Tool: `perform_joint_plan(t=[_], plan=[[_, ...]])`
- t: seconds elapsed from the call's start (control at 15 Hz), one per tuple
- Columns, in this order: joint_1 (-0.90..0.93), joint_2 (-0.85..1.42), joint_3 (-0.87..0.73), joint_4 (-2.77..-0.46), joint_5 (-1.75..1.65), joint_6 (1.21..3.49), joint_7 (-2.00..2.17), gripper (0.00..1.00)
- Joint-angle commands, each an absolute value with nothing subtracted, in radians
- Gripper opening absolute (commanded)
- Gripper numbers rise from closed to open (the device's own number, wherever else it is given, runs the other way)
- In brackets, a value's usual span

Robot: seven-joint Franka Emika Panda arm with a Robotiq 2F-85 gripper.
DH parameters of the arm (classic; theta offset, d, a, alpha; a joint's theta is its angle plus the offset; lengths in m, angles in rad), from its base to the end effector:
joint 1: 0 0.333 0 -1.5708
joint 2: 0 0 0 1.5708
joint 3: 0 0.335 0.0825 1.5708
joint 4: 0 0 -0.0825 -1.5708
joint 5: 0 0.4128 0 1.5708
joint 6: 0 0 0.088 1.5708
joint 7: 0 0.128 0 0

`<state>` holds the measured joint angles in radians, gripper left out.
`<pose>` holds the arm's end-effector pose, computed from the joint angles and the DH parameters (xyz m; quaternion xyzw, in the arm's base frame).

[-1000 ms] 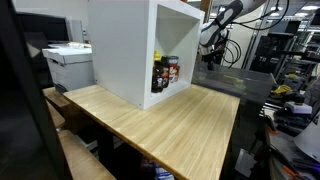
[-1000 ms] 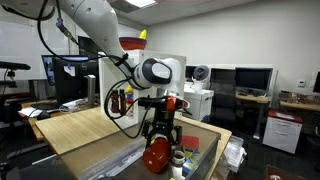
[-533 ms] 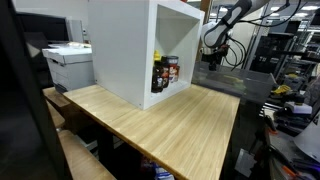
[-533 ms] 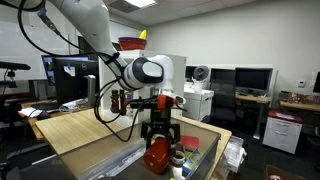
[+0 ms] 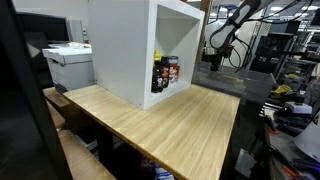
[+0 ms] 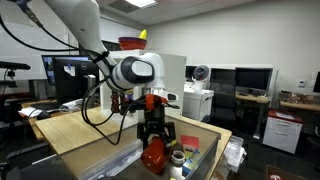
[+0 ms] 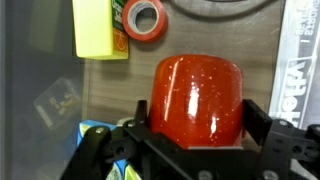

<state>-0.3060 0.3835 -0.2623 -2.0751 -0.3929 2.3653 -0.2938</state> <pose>0.5046 -0.3346 0.2191 0.9827 0.0172 -0.1158 0.1436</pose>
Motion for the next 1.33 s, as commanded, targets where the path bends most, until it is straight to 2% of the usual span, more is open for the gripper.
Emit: perform_joint_plan(t=[0.0,0.53,1.27], plan=[[-0.272,0.307,-0.298,-2.195,-0.466,2.459,-0.188,0.67],[-0.200,0.260,-0.385,-2.294,-0.638,2.631,0.132,0.67],[-0.187,0.281,-0.430,-2.275,-0.682,2.682,0.316,0.67]])
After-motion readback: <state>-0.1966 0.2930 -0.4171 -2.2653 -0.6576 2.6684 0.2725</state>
